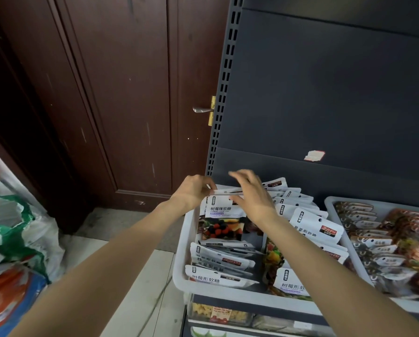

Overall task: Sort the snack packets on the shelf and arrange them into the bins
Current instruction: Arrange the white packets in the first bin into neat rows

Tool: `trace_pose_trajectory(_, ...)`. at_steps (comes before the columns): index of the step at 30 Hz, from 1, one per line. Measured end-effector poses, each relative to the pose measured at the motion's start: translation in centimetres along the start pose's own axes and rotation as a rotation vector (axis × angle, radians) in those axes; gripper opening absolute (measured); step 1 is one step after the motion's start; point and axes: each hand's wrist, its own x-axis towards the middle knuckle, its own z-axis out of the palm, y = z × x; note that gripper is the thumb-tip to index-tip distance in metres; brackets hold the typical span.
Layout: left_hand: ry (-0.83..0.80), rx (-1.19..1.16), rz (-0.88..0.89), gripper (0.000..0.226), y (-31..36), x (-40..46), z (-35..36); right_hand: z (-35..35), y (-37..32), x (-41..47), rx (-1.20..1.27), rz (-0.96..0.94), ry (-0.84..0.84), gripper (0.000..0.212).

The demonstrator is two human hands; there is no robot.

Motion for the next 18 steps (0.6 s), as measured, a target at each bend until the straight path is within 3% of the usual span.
trace_pose_trajectory(2,-0.005,-0.027,0.009,0.016,-0.1,0.0,-0.2,-0.2,0.2,0.7,-0.031,0.008,-0.052,0.057)
trace_pose_trajectory(4,-0.007,-0.052,0.010,0.018,-0.2,-0.3,0.0,0.0,0.2,1.2,-0.074,0.050,-0.110,0.031)
trace_pose_trajectory(8,-0.035,0.062,-0.034,0.051,-0.9,-1.0,1.3,0.5,0.1,1.3,-0.111,0.099,-0.075,0.010)
trace_pose_trajectory(12,0.098,0.061,-0.075,0.033,-1.0,-1.0,1.7,-0.2,0.6,1.5,0.025,0.179,-0.006,0.026)
trace_pose_trajectory(15,0.088,0.053,-0.105,0.020,-0.7,-0.9,1.5,-0.7,1.4,1.2,0.100,0.188,-0.039,0.028)
trace_pose_trajectory(18,0.097,0.130,-0.140,0.023,-0.8,-0.9,1.2,-1.1,2.8,0.7,0.112,0.244,0.041,0.025)
